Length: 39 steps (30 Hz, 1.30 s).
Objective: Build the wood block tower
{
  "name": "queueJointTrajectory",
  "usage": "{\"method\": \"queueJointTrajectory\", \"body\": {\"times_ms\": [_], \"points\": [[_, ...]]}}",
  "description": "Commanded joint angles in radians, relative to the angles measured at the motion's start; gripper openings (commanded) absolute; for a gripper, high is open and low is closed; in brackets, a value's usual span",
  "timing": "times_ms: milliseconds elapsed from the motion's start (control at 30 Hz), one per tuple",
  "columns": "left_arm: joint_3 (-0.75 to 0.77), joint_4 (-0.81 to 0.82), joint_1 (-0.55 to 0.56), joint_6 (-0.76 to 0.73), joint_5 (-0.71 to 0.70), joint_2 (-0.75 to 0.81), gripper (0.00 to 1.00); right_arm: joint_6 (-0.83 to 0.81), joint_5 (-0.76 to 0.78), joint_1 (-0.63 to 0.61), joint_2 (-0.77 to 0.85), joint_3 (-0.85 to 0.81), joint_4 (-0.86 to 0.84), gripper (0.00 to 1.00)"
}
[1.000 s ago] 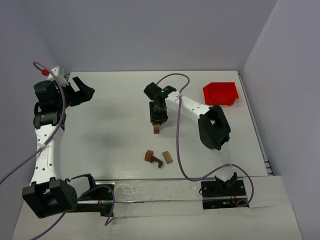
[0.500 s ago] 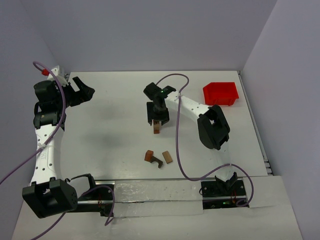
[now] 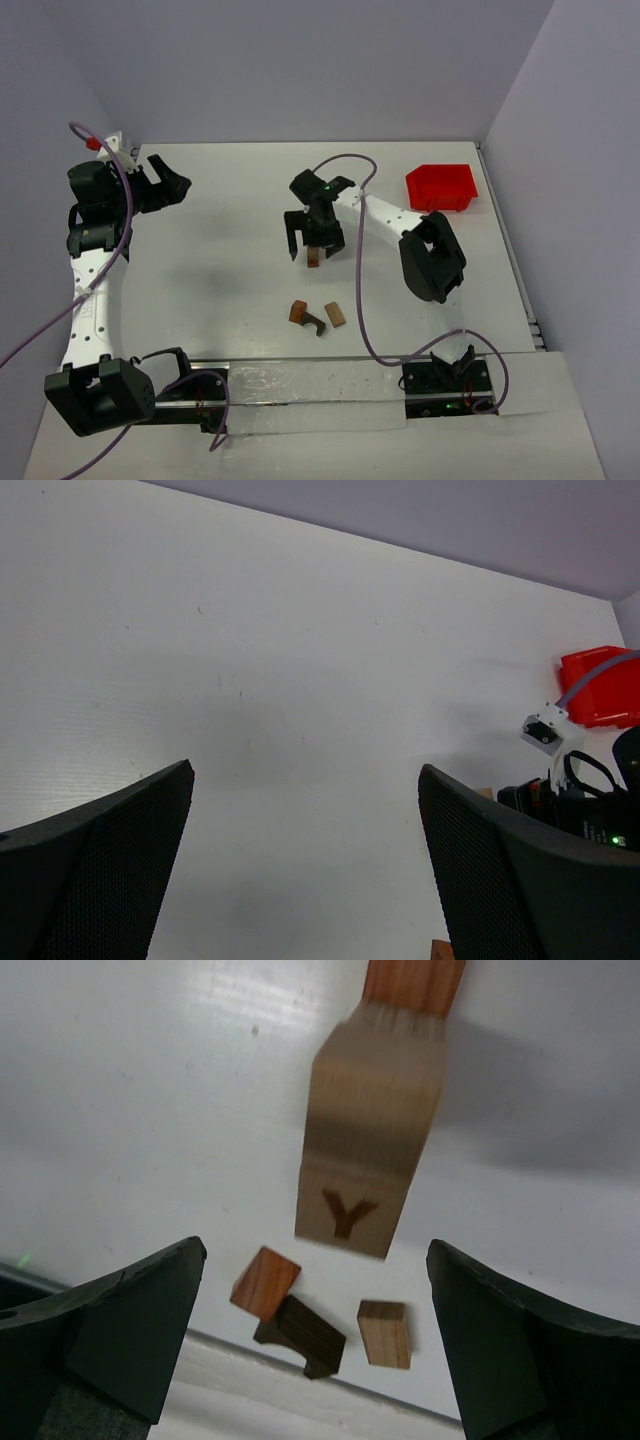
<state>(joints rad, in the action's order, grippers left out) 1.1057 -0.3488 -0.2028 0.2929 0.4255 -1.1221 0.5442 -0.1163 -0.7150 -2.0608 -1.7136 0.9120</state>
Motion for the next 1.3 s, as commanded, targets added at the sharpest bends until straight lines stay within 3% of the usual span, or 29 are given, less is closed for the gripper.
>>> {"method": "queueJointTrajectory", "body": {"times_ms": [0,300,533,767,1267], "points": [[0.038,-0.01,-0.002,-0.076,0.098,0.022,0.99,-0.11,-0.102,-0.039,0.172,0.067,-0.044,1.0],[0.009,-0.062,-0.003,-0.222,0.345,0.108,0.99,-0.418,-0.253,-0.052,0.424,0.27,-0.028,0.99],[-0.032,-0.15,0.0,-0.373,0.441,0.127,0.96,-0.63,-0.412,-0.05,0.493,0.375,-0.003,0.8],[-0.06,-0.22,0.003,-0.457,0.439,0.174,0.95,-0.612,-0.377,-0.091,0.501,0.472,-0.131,0.64],[-0.063,-0.252,0.006,-0.485,0.455,0.173,0.94,-0.596,-0.284,-0.196,0.47,0.525,-0.213,0.57]]}}
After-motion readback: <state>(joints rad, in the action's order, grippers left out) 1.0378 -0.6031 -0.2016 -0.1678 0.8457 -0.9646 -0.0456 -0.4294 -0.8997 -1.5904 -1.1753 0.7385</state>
